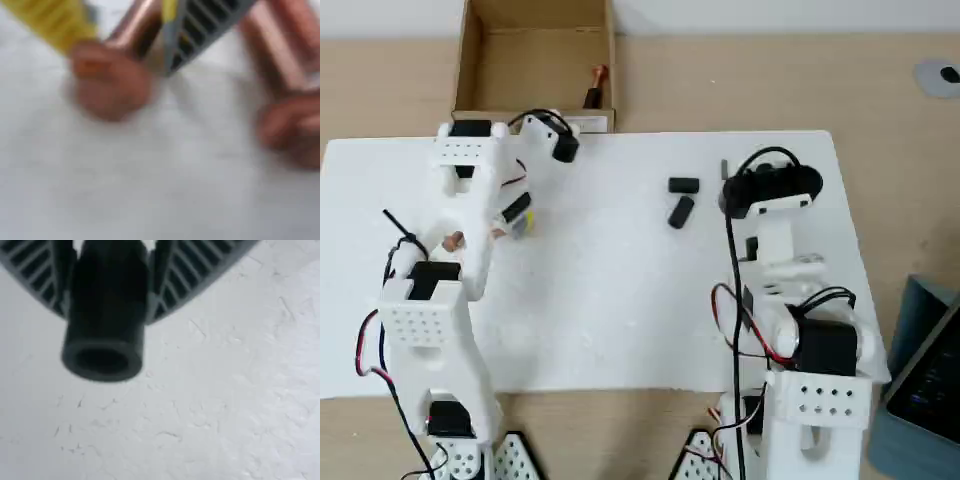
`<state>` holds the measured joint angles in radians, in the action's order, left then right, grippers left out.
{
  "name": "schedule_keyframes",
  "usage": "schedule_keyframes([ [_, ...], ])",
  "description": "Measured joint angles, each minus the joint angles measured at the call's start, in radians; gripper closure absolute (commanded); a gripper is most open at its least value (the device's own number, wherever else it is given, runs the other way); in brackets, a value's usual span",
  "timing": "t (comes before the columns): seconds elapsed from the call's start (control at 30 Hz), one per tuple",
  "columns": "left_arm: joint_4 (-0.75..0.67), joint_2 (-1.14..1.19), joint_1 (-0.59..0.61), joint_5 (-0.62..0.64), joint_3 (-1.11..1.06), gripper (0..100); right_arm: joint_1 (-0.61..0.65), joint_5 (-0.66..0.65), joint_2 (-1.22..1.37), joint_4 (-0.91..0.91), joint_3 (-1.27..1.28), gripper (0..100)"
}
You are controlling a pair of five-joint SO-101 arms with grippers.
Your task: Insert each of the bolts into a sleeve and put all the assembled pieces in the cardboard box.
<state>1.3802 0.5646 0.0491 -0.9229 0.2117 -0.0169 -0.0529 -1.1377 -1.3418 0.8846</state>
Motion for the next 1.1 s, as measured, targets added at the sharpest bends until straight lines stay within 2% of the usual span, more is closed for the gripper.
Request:
schedule_keyframes([
  [0.27, 0.006, -0.008, -0.002, 0.002, 0.000, 100, 0.000, 0.000, 0.000, 0.000, 0.000, 98.4],
  [0.43, 0.058, -0.049, 0.002, 0.012, 0.003, 100, 0.000, 0.000, 0.000, 0.000, 0.000, 98.5],
  [0.73, 0.198, -0.311, 0.012, 0.187, 0.006, 100, 0.000, 0.000, -0.092, 0.000, -0.015, 98.8],
  [0.93, 0.213, -0.571, 0.012, 0.359, 0.003, 100, 0.000, 0.000, -0.245, 0.008, -0.015, 98.8],
  [1.1, 0.210, -0.779, 0.012, 0.497, -0.109, 100, 0.000, 0.000, -0.374, 0.008, 0.048, 98.8],
])
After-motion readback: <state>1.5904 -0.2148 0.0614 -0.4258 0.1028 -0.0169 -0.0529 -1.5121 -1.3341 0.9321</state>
